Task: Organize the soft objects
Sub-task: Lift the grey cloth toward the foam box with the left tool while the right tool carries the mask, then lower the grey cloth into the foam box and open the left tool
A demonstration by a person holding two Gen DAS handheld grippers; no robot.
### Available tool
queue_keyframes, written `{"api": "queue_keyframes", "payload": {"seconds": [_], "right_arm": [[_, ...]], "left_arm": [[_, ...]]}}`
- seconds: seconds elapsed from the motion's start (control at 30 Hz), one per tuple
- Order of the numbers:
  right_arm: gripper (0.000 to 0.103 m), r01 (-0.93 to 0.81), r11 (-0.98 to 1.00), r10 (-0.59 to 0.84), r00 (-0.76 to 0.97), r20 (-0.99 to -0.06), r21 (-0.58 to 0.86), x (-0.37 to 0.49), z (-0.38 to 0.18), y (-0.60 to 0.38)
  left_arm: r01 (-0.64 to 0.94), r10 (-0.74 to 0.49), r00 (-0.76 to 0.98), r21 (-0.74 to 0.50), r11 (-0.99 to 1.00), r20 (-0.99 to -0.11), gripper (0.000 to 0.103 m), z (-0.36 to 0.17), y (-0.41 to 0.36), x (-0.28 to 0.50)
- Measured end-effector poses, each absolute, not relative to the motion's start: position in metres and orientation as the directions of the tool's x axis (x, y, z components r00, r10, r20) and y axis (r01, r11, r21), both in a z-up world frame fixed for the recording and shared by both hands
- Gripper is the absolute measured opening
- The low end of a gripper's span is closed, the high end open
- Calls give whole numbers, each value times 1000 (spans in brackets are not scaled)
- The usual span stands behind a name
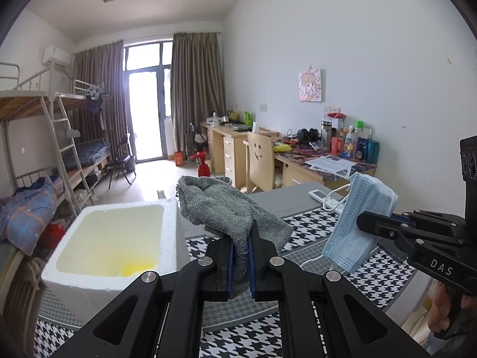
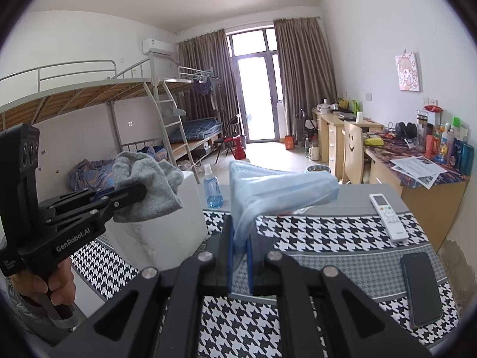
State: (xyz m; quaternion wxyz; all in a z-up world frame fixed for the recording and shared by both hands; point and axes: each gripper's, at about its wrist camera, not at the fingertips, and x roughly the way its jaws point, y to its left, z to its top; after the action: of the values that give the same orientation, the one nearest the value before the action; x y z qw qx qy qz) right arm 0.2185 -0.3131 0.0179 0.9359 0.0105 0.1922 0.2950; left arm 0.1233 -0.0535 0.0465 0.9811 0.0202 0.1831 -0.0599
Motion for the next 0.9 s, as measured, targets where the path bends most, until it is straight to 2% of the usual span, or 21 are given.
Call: {"api": "queue_keyframes", "payload": {"seconds": [0.9], "right_arm": [[10,-618,778,619,726,-299,111,230,42,-281]], "left_arm": [[45,-38,955,16,999,-295,8,74,-14,125]]}}
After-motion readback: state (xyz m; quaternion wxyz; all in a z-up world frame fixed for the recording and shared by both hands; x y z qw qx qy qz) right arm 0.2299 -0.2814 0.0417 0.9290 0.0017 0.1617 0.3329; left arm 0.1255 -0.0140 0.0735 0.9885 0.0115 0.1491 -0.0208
